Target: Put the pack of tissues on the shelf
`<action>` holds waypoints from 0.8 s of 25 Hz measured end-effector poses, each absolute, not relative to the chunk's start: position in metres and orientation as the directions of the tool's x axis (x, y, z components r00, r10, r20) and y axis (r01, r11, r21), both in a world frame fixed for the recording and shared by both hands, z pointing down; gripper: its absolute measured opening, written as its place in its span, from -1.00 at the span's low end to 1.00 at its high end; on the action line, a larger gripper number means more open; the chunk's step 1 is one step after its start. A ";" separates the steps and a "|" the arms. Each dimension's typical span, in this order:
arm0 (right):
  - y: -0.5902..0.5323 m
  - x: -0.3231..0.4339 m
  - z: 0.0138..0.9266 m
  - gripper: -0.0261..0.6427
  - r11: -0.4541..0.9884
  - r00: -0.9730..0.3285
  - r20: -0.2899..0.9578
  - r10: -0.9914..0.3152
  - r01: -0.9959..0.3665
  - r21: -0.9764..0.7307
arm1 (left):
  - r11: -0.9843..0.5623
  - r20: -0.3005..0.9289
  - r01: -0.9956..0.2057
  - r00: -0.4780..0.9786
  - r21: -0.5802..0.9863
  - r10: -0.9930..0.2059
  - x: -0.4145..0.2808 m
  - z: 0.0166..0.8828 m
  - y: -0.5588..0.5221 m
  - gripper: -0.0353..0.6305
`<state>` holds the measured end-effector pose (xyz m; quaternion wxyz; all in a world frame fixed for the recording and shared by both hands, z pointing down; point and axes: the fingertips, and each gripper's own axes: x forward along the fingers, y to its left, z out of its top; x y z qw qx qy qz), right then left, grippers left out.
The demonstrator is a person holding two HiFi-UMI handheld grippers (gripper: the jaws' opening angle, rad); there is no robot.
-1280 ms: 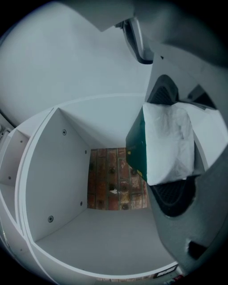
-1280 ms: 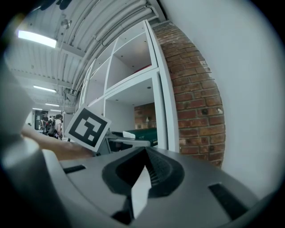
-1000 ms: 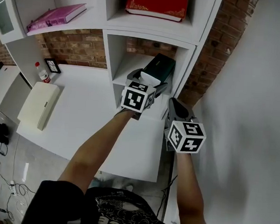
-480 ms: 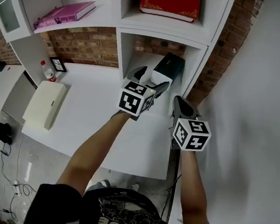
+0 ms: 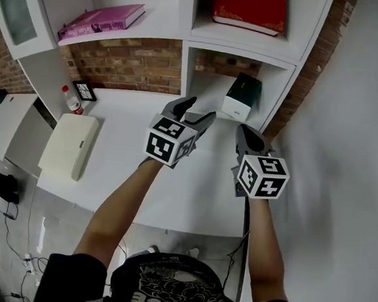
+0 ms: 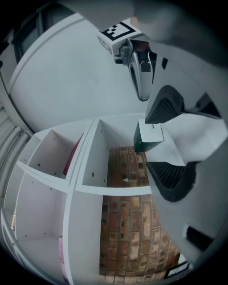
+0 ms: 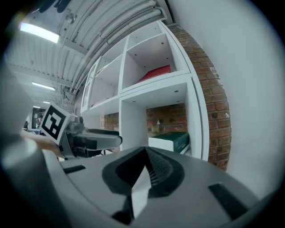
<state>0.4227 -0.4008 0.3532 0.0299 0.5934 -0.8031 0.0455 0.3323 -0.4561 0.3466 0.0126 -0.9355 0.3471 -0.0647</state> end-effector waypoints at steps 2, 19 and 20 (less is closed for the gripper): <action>-0.398 0.415 0.351 -0.91 0.282 -0.284 0.100 -0.954 -0.959 -0.036 | -0.767 0.112 -0.637 0.759 -0.077 -0.641 0.320 0.345 -0.450 -0.09; -0.369 0.369 0.335 -0.91 0.277 -0.275 0.085 -0.958 -0.961 0.017 | -0.748 0.126 -0.650 0.738 -0.135 -0.664 0.248 0.354 -0.420 -0.89; -0.368 0.368 0.335 -0.91 0.276 -0.274 0.084 -0.958 -0.961 0.021 | -0.747 0.128 -0.650 0.737 -0.137 -0.664 0.246 0.354 -0.420 -0.89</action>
